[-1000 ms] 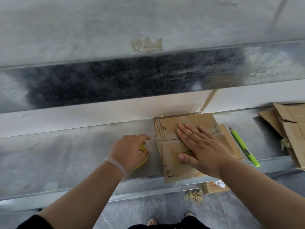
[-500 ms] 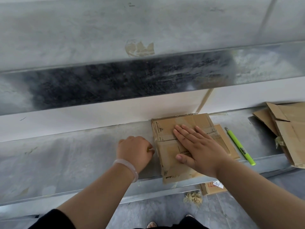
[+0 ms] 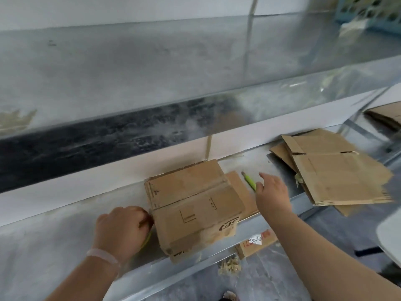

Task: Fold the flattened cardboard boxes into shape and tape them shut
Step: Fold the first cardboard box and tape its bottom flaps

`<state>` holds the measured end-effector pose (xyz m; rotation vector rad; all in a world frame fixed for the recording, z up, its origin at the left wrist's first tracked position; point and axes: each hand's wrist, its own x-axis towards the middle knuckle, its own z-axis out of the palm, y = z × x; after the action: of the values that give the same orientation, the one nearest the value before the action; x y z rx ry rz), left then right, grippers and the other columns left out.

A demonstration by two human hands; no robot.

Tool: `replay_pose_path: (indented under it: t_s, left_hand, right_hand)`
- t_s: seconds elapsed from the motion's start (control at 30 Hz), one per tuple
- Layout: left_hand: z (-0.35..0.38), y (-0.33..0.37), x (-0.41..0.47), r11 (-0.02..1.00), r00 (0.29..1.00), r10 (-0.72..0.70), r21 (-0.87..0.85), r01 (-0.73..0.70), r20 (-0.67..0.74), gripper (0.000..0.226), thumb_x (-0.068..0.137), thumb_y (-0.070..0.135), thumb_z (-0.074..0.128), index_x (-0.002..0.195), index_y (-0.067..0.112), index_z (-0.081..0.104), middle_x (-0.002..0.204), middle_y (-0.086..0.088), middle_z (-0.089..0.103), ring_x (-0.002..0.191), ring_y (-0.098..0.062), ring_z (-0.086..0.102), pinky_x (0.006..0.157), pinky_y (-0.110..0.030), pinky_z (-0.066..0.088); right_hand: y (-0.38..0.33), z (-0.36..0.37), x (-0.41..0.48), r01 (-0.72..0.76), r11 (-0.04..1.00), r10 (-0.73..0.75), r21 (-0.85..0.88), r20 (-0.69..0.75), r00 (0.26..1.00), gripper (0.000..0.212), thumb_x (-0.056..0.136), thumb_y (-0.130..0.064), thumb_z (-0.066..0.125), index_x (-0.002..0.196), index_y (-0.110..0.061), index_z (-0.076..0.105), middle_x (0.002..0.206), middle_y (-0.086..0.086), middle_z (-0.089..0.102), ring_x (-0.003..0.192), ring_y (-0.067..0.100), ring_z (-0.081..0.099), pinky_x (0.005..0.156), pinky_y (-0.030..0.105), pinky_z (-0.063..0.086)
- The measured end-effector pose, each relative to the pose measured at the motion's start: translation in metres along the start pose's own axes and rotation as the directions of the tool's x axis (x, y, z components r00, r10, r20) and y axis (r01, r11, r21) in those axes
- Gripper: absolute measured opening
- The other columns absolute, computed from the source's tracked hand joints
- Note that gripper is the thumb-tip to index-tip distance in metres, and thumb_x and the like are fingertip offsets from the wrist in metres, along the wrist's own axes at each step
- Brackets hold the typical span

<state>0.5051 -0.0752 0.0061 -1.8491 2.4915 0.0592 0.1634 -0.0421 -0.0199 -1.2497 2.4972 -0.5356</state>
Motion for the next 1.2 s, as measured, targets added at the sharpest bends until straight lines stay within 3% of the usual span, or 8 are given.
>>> replay_pose_path:
  t_s: [0.13,0.23,0.47,0.6,0.73,0.9,1.07,1.2]
  left_hand:
    - [0.009,-0.006,0.0,1.0,0.999,0.019,-0.018,-0.019,-0.029,0.023,0.09,0.043,0.05,0.077,0.041,0.069,0.073,0.021,0.062,0.064,-0.004,0.05,0.054,-0.024,0.035]
    - [0.011,-0.009,-0.003,0.996,0.997,0.043,-0.073,-0.048,-0.067,0.018,0.087,0.037,0.058,0.075,0.041,0.071,0.072,0.021,0.065,0.063,-0.008,0.058,0.051,-0.022,0.039]
    - [0.009,-0.011,-0.005,0.975,0.996,-0.015,-0.224,-0.004,-0.085,0.011,0.085,0.041,0.061,0.086,0.037,0.071,0.083,0.017,0.069,0.069,-0.007,0.055,0.059,-0.024,0.041]
    - [0.013,-0.02,-0.006,0.948,0.998,-0.011,-0.317,-0.007,-0.054,0.014,0.082,0.041,0.062,0.086,0.035,0.073,0.087,0.016,0.068,0.078,-0.009,0.061,0.067,-0.027,0.049]
    - [0.016,-0.025,-0.003,0.924,0.999,-0.007,-0.381,-0.008,-0.038,0.023,0.081,0.044,0.056,0.088,0.033,0.075,0.093,0.017,0.064,0.086,-0.009,0.059,0.076,-0.031,0.052]
    - [0.011,-0.023,-0.004,0.934,0.998,0.037,-0.355,-0.05,-0.044,0.031,0.079,0.047,0.049,0.084,0.029,0.074,0.087,0.012,0.063,0.08,-0.013,0.06,0.07,-0.033,0.052]
    - [0.011,-0.027,-0.01,0.903,0.999,0.018,-0.428,-0.036,-0.045,0.023,0.084,0.04,0.055,0.091,0.029,0.075,0.09,0.014,0.067,0.081,-0.008,0.059,0.074,-0.029,0.051]
    - [0.015,-0.032,-0.012,0.868,0.998,-0.027,-0.497,-0.003,-0.053,0.018,0.087,0.038,0.058,0.09,0.031,0.074,0.086,0.018,0.065,0.08,-0.003,0.056,0.075,-0.024,0.047]
  right_hand:
    - [0.013,0.012,0.012,0.029,0.961,0.004,-0.275,0.121,0.993,0.021,0.098,-0.029,0.051,0.114,-0.018,0.058,0.113,0.005,0.054,0.094,0.02,0.047,0.084,0.035,0.047]
    - [0.015,0.021,0.012,0.012,0.968,0.007,-0.249,0.078,0.997,0.014,0.096,-0.023,0.056,0.107,-0.015,0.059,0.096,0.003,0.055,0.085,0.018,0.056,0.079,0.037,0.055]
    - [-0.012,-0.002,-0.045,-0.016,0.926,0.013,0.376,0.009,1.0,0.025,0.103,-0.016,0.036,0.114,-0.013,0.058,0.081,0.004,0.06,0.064,0.015,0.053,0.054,0.031,0.046]
    - [-0.053,-0.02,-0.109,0.169,0.844,-0.196,0.509,0.001,0.981,0.031,0.1,-0.013,0.042,0.124,-0.032,0.046,0.087,-0.003,0.059,0.063,0.005,0.051,0.053,0.019,0.041]
    - [-0.097,-0.037,-0.156,0.497,0.764,-0.549,0.411,0.01,0.836,0.05,0.098,-0.021,0.046,0.136,-0.051,0.032,0.085,-0.027,0.052,0.076,-0.012,0.053,0.063,0.005,0.04]
    - [-0.132,-0.016,-0.181,0.577,0.797,-0.587,0.178,0.456,0.67,0.067,0.103,-0.032,0.035,0.145,-0.061,-0.008,0.092,-0.005,0.063,0.072,0.01,0.06,0.068,0.03,0.054]
    - [-0.153,0.006,-0.177,0.59,0.801,-0.437,-0.105,0.571,0.695,0.081,0.099,-0.014,0.038,0.15,-0.041,-0.02,0.113,0.001,0.06,0.074,0.019,0.049,0.066,0.032,0.043]
    - [-0.157,0.01,-0.174,0.58,0.792,-0.384,-0.191,0.582,0.717,0.088,0.096,-0.008,0.041,0.15,-0.036,-0.022,0.102,0.0,0.054,0.074,0.019,0.05,0.063,0.033,0.043]
